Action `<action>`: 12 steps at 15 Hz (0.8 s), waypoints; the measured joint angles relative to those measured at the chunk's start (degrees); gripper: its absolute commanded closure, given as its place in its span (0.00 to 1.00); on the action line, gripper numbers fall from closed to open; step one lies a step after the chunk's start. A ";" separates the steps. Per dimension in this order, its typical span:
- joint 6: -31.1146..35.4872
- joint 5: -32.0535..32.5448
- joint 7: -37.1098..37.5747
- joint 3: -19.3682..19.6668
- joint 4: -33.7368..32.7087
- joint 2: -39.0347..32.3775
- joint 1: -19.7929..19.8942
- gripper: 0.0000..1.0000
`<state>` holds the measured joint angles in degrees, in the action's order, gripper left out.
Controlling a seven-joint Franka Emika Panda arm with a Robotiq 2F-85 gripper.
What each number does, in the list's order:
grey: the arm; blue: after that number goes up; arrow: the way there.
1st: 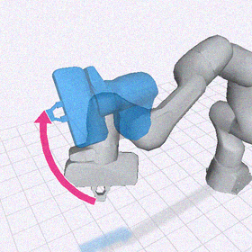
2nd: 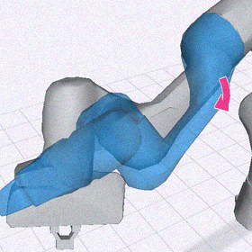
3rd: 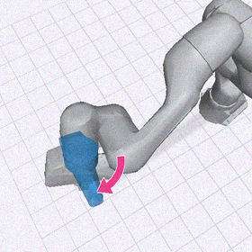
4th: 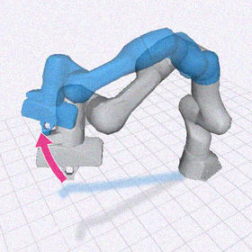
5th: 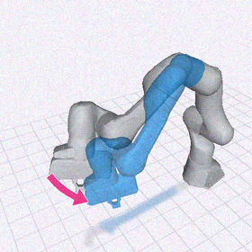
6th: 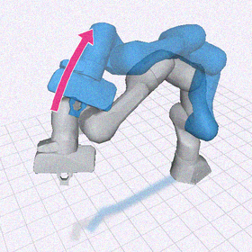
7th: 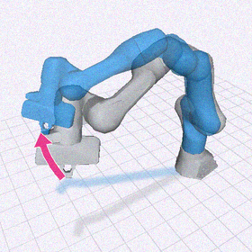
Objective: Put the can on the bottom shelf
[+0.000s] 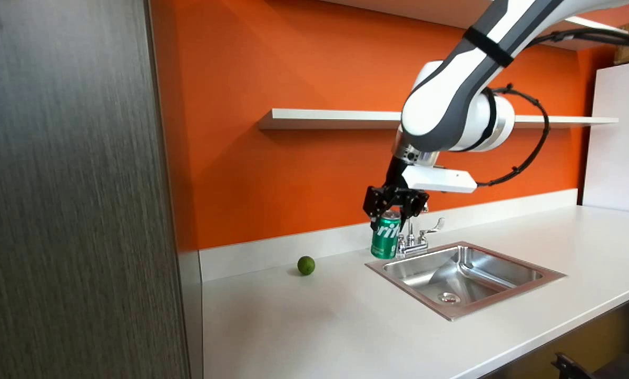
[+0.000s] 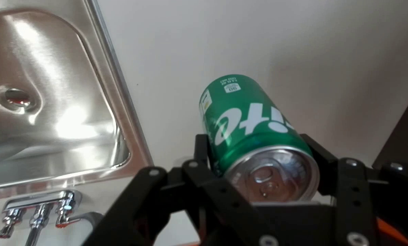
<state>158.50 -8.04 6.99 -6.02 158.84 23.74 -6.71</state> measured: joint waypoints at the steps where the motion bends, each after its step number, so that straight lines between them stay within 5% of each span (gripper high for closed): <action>1: -2.27 0.26 0.60 -0.06 -0.23 2.90 0.10 0.60; 6: -10.81 0.29 2.10 -0.07 -0.79 16.99 0.12 0.60; 12: -16.08 0.29 3.23 -0.06 -6.89 24.45 1.48 0.60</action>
<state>142.42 -7.75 10.22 -6.08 151.95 48.20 -5.23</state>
